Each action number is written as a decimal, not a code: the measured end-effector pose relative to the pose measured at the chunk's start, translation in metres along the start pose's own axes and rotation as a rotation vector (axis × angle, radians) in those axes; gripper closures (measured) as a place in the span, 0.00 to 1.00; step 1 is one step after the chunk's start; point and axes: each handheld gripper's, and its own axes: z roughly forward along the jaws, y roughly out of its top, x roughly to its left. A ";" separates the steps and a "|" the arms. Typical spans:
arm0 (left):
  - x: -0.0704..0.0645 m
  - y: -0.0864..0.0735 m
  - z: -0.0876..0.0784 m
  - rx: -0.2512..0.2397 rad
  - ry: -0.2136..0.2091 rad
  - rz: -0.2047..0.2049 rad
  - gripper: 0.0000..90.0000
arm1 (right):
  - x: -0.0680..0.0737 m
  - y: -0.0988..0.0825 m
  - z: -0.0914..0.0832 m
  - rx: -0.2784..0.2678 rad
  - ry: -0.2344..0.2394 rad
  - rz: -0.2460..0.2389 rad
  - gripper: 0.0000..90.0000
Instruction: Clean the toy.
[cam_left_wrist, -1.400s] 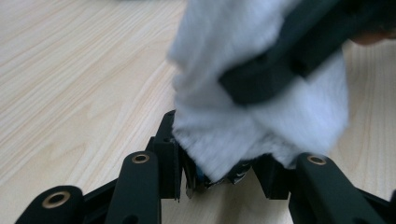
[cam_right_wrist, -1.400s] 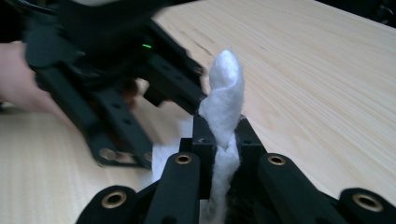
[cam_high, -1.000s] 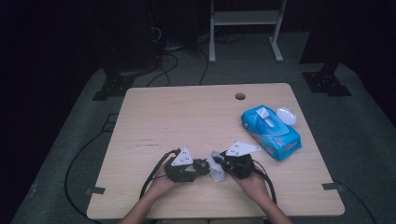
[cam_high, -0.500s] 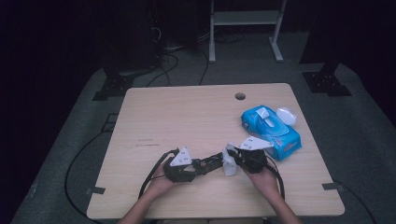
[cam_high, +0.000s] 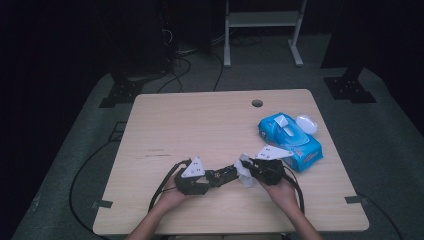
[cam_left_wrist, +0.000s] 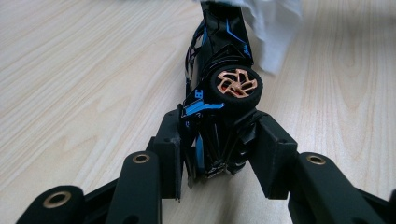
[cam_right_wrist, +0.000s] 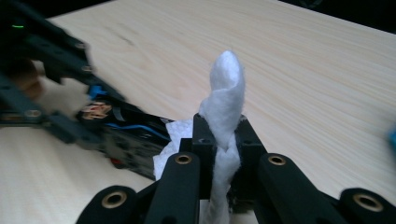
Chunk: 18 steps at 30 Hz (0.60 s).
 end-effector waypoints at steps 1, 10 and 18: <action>0.000 0.000 -0.001 -0.001 0.001 0.001 0.65 | 0.003 0.001 0.002 0.003 0.002 -0.021 0.91; 0.003 -0.002 -0.003 -0.001 0.000 -0.008 0.65 | -0.028 -0.009 -0.011 0.025 -0.096 0.074 0.91; 0.001 -0.001 -0.003 0.003 0.006 0.001 0.65 | 0.005 0.002 0.004 -0.007 0.016 -0.023 0.91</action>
